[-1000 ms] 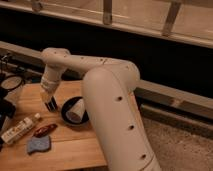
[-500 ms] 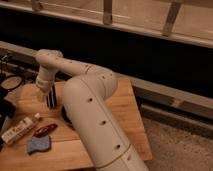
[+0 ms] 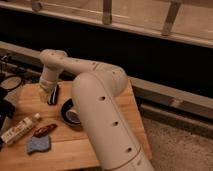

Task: Knock the eraser over

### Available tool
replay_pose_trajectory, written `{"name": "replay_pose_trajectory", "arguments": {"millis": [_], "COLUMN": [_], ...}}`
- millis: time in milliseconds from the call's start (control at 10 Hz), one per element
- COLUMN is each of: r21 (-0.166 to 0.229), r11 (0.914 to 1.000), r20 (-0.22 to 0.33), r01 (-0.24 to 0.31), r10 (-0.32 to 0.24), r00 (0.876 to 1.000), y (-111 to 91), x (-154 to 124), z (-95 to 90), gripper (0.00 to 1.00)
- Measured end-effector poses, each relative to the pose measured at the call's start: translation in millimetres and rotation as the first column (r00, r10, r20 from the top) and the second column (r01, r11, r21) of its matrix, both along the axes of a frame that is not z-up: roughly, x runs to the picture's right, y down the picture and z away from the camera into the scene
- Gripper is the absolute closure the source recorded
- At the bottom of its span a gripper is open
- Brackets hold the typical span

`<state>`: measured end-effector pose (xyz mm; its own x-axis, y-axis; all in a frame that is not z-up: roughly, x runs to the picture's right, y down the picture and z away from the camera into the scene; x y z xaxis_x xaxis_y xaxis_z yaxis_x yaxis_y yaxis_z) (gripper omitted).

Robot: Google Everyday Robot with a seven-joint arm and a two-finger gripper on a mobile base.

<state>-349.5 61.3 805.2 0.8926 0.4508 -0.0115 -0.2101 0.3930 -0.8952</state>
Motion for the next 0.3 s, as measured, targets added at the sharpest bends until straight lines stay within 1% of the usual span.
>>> {"name": "replay_pose_trajectory", "arguments": {"millis": [100,300], "r21": [0.018,0.03], "r11": [0.9998,0.9996], "r20": [-0.006,-0.012], "r01": [-0.003,-0.004], "r10": [0.003,0.005], "r00": [1.0,1.0], "y": [-3.7,-1.2], "x": [-4.2,-2.7], "z": [-2.1,-4.6], "gripper": [1.0,1.0]}}
